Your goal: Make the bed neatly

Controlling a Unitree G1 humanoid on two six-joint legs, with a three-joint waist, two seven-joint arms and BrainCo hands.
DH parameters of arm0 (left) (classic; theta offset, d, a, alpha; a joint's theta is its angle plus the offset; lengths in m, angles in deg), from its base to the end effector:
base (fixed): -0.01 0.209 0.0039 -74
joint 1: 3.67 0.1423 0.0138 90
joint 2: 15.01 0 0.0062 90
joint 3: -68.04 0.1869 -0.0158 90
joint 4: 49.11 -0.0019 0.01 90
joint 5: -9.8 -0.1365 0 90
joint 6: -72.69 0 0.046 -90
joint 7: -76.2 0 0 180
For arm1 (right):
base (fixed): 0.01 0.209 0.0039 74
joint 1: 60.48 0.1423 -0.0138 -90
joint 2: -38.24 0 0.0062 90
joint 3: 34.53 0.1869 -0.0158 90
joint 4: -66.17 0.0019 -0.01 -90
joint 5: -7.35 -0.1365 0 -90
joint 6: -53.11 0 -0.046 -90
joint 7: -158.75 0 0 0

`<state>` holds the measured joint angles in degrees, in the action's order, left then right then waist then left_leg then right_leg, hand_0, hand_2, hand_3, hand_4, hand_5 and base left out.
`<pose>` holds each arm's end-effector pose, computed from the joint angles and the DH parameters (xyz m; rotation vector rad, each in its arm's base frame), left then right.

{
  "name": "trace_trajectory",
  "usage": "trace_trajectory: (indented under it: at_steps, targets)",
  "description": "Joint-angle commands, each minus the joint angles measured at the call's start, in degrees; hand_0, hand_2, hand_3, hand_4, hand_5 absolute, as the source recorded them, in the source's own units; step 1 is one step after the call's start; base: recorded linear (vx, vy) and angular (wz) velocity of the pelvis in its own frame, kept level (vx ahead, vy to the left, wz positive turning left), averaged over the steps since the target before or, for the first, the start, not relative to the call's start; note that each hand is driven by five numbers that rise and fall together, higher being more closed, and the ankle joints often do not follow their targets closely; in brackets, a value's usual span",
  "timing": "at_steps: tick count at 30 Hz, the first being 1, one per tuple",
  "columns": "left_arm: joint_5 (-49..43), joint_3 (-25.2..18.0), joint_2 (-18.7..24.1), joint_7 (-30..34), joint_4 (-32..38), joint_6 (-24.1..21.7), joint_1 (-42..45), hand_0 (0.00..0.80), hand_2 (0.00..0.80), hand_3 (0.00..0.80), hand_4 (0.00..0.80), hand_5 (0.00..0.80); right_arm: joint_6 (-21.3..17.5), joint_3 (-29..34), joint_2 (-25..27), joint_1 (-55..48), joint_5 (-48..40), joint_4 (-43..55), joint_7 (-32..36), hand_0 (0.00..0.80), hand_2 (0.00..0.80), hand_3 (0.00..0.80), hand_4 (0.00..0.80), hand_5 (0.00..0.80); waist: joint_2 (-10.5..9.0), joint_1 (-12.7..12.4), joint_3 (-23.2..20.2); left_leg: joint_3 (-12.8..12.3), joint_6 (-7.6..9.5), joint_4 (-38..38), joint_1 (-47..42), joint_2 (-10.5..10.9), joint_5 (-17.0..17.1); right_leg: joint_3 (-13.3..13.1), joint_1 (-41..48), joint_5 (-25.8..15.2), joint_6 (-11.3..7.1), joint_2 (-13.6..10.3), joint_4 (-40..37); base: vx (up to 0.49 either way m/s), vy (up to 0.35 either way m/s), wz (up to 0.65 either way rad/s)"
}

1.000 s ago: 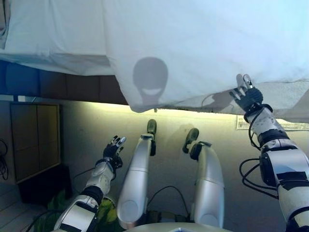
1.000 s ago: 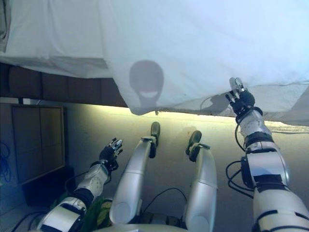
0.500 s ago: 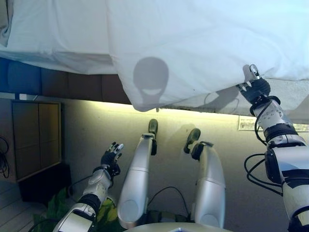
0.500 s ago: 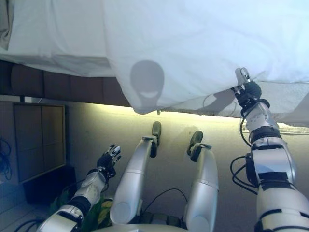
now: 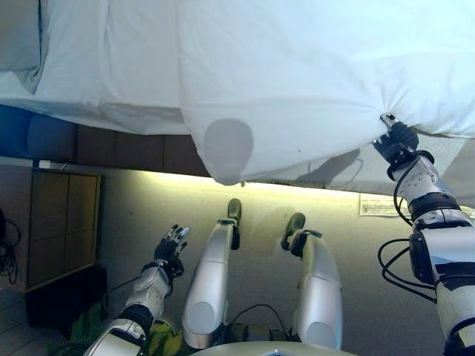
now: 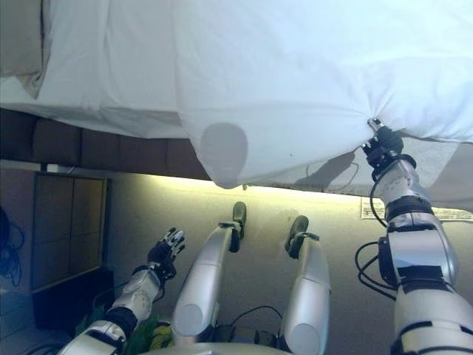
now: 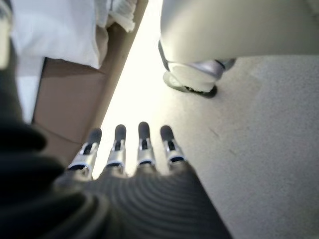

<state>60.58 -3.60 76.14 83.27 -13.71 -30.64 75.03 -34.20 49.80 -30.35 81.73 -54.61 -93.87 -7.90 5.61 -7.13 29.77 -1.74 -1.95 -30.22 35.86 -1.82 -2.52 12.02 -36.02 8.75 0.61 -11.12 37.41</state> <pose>0.1857 0.2112 -0.0647 -0.3816 0.5246 0.1147 0.3227 -0.3080 0.1289 0.5401 0.0593 -0.1874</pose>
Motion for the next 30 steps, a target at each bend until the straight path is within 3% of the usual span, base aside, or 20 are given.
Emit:
trace_trajectory:
  at_steps: [1,9,13,15,18,19,22,30]
  targets:
    - [-0.5,-1.6,2.4,0.6,0.0,-1.7,2.4,0.0,0.0,0.0,0.0,0.0,-1.7,0.1,3.2,-1.4,0.5,3.7,3.8,0.8,0.8,0.8,0.8,0.8,-0.79,0.3,-2.2,-1.9,-0.42,4.6,-5.4,-0.9,1.9,0.7,5.1,-4.6,-2.73,-0.7,-5.3,0.034,0.0,-0.01]
    - [2.1,-2.3,5.0,-1.7,5.8,-2.3,-2.5,0.0,0.0,0.0,0.0,0.0,-2.0,-0.5,-1.9,-6.5,0.4,5.5,6.0,0.8,0.8,0.8,0.8,0.8,-1.97,0.8,-6.2,-2.4,-1.83,15.4,-14.3,-0.8,5.7,1.5,14.3,-7.2,-4.59,0.3,-15.7,0.108,-0.02,0.01]
    - [7.4,-2.6,5.9,-2.1,10.1,0.0,-7.0,0.0,0.0,0.0,0.0,0.0,-2.6,-2.0,-5.1,-7.8,0.4,7.1,5.5,0.8,0.8,0.8,0.8,0.8,-2.88,1.0,-8.7,-2.2,-2.18,21.3,-19.2,-0.8,7.0,2.3,19.7,-8.7,-5.26,0.5,-21.8,0.101,-0.027,0.03]
    - [10.1,-2.7,5.5,-2.5,11.3,1.8,-8.8,0.0,0.0,0.0,0.0,0.0,-2.3,-2.4,-5.8,-7.6,0.3,7.3,5.3,0.8,0.8,0.8,0.8,0.8,-3.14,1.1,-9.6,-2.2,-2.34,23.2,-21.0,-1.0,7.5,2.8,21.7,-9.2,-5.33,0.7,-23.9,0.085,-0.016,0.01]
    - [13.7,-2.3,3.9,-0.3,10.9,8.9,-11.8,0.0,0.0,0.0,0.0,0.0,-1.4,-3.4,-7.0,-6.4,0.6,7.1,4.5,0.8,0.8,0.8,0.8,0.8,-3.59,1.6,-11.2,-2.2,-2.58,26.2,-23.6,-1.4,8.2,2.9,24.7,-9.9,-5.59,1.3,-26.8,0.095,-0.007,0.0]
    - [15.3,-1.2,3.0,0.8,9.8,13.1,-13.1,0.0,0.0,0.0,0.0,0.0,-0.9,-4.1,-7.6,-5.8,0.6,7.6,3.5,0.8,0.8,0.8,0.8,0.8,-3.84,2.0,-12.0,-2.3,-2.63,27.7,-24.9,-1.5,8.5,2.8,26.0,-10.1,-5.74,1.5,-28.1,0.079,0.007,0.0]
    - [20.4,0.8,1.7,2.4,8.6,17.1,-15.3,0.0,0.0,0.0,0.0,0.0,-0.4,-5.2,-8.4,-5.2,-0.4,9.3,2.3,0.8,0.8,0.8,0.8,0.8,-4.07,2.8,-12.9,-2.5,-2.65,29.1,-26.0,-1.6,9.1,2.7,27.3,-10.9,-5.92,1.7,-29.5,0.06,0.013,-0.03]
    - [33.0,2.4,-2.4,-0.5,7.1,22.4,-20.8,0.0,0.0,0.0,0.0,0.0,-1.0,-7.0,-10.6,-4.1,-0.4,11.4,-0.5,0.8,0.8,0.8,0.8,0.8,-5.72,3.7,-12.5,-2.8,-2.61,28.9,-27.5,-2.3,8.5,2.2,28.5,-11.2,-6.15,2.3,-30.2,0.038,-0.034,-0.01]
